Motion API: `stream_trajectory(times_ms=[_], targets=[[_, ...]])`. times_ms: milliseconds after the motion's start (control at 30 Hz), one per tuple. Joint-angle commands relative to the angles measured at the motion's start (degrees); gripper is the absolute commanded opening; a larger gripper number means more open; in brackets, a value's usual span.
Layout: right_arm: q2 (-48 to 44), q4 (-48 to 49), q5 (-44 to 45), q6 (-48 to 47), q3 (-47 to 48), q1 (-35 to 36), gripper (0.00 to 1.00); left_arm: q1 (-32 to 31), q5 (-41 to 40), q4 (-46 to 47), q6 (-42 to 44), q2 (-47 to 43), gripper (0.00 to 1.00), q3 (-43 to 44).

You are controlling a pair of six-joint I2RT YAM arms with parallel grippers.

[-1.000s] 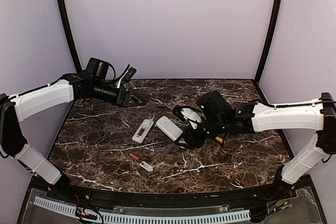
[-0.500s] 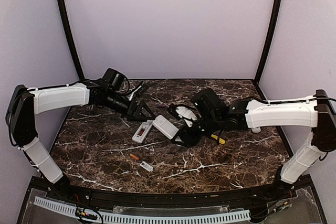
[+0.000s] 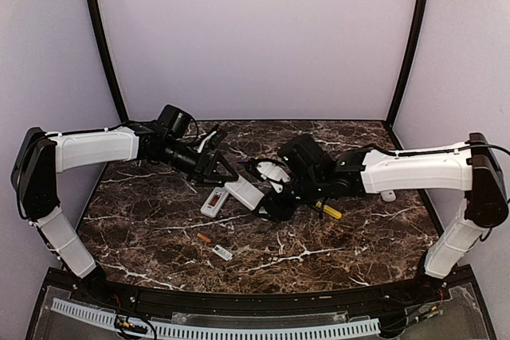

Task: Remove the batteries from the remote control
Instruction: Remove the battery cover from the remote control.

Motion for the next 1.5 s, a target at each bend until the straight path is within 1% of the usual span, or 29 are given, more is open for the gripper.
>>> stream_trajectory(times_ms=[0,67,200,467,567,733,800,967,1233,1467], targets=[[1.33,0.22,2.31,-0.83,2.76,1.36,0.00,0.04,0.81,0.05,-0.52,0.14,0.81,0.89],[1.07,0.96,2.50,-0.75,2.60,1.79,0.00,0.00,-0.34,-0.27,-0.35,0.21,0.81,0.75],[0.70,1.21,3.06,-0.72,2.19,2.09,0.00,0.00,-1.85,-0.73,-0.26,0.41,0.75,0.64],[0.70,1.32,3.81,-0.91,2.14,2.13,0.00,0.00,-2.42,-1.83,0.36,0.73,0.52,1.02],[0.87,1.13,4.44,-1.01,2.40,2.14,0.00,-0.08,-2.71,-2.73,1.00,1.02,0.52,1.51],[1.04,0.72,4.57,-1.01,3.09,2.14,0.00,-0.09,-2.77,-3.06,1.23,1.13,0.58,1.61],[1.05,0.76,4.57,-0.93,3.17,2.15,0.00,-0.21,-3.00,-3.16,1.32,1.25,0.58,1.63],[1.18,0.95,4.34,-0.82,3.24,2.15,0.00,-0.75,-3.38,-3.28,1.33,1.58,0.58,1.71],[0.24,1.51,4.74,-0.69,2.24,2.21,0.00,-0.88,-4.26,-3.61,1.81,1.55,0.48,1.84],[0.00,1.73,4.99,-0.30,1.76,2.23,0.00,-0.88,-4.07,-3.70,2.11,1.38,0.42,1.91]])
